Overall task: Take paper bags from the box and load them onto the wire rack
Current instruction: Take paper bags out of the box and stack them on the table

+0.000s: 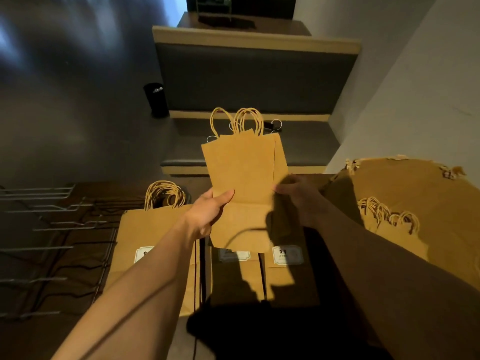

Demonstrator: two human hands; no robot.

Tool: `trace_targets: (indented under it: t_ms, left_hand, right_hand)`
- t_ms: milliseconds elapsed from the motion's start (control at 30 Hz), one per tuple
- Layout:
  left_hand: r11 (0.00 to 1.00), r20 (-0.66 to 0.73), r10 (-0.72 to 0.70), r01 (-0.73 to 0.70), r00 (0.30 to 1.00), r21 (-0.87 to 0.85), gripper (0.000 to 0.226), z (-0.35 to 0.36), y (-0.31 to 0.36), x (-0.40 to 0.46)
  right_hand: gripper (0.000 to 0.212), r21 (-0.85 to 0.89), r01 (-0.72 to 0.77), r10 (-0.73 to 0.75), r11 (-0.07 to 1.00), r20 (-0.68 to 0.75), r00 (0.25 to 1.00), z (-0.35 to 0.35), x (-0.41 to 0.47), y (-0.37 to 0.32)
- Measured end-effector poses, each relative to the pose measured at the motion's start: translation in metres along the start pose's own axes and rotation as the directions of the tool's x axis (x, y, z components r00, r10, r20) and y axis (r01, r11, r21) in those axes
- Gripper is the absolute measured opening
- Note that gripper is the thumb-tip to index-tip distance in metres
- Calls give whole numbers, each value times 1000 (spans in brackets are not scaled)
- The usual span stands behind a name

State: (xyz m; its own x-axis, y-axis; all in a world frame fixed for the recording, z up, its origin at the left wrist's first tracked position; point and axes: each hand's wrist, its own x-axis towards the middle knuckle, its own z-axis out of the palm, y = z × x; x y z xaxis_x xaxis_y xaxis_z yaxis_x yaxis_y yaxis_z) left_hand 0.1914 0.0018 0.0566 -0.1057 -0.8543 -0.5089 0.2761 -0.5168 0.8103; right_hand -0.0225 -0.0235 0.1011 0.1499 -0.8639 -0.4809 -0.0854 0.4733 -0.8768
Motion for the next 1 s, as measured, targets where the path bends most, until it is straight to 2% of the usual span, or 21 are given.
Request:
trace_targets:
  t_ms: [33,100,200,267,367,433,533,667,733,800,833,867,900,933,967,1000]
  left_hand:
    - [1000,-23,15,-15,1000,0,25,0,-1,1]
    - [998,-81,56,-55,995,12,30,0,-3,2]
    - [981,-177,162,-138,971,139,28,6,-10,4]
    - [972,-229,205,-171,952,158,24,11,-14,5]
    - [964,-210,248,-219,946,153,30,11,-17,5]
    - [953,-164,266,-234,950,191,31,3,-18,3]
    - [932,-100,269,-233,958,277,27,-3,-17,-1]
    - [909,-106,273,-221,956,353,25,-3,-29,-4]
    - [919,-109,256,-207,960,335,28,-6,-39,-7]
    - [933,-108,221,-178,969,312,36,-9,-50,-8]
    - [939,-117,208,-165,971,301,41,-10,-54,-8]
    - [945,-138,198,-151,971,291,44,-12,-59,-7]
    - [947,-164,190,-137,968,290,46,-13,-63,-6]
    - [947,-186,189,-129,964,295,47,-13,-66,-3]
    - [945,-202,185,-118,962,305,47,-13,-68,-1]
    - [944,-211,186,-115,960,308,46,-13,-69,1]
  right_hand:
    - [20,-20,29,-29,999,29,999,2,1,4]
    - [19,-40,83,-81,996,57,995,8,3,8]
    - [33,-84,135,-125,987,119,985,23,5,13]
    - [39,-129,198,-175,972,171,970,30,10,20]
    - [53,-123,187,-158,975,214,964,29,13,28]
    - [48,-147,132,-102,980,194,976,23,14,35]
    - [35,-167,45,-32,985,80,996,19,18,48]
    - [27,-170,8,-10,985,-10,1000,30,15,62]
    - [23,-83,12,-14,996,-31,999,36,13,68]
    - [22,226,-48,61,973,-50,997,43,13,70]
    - [23,386,-73,91,920,-29,995,48,11,70]
    - [21,472,-100,111,876,6,994,48,15,74]
    - [17,503,-128,124,855,41,991,51,14,73]
    - [29,464,-143,140,874,42,989,53,15,74]
    - [50,337,-161,169,928,6,986,53,15,75]
    - [58,234,-177,184,956,-11,983,54,18,79]
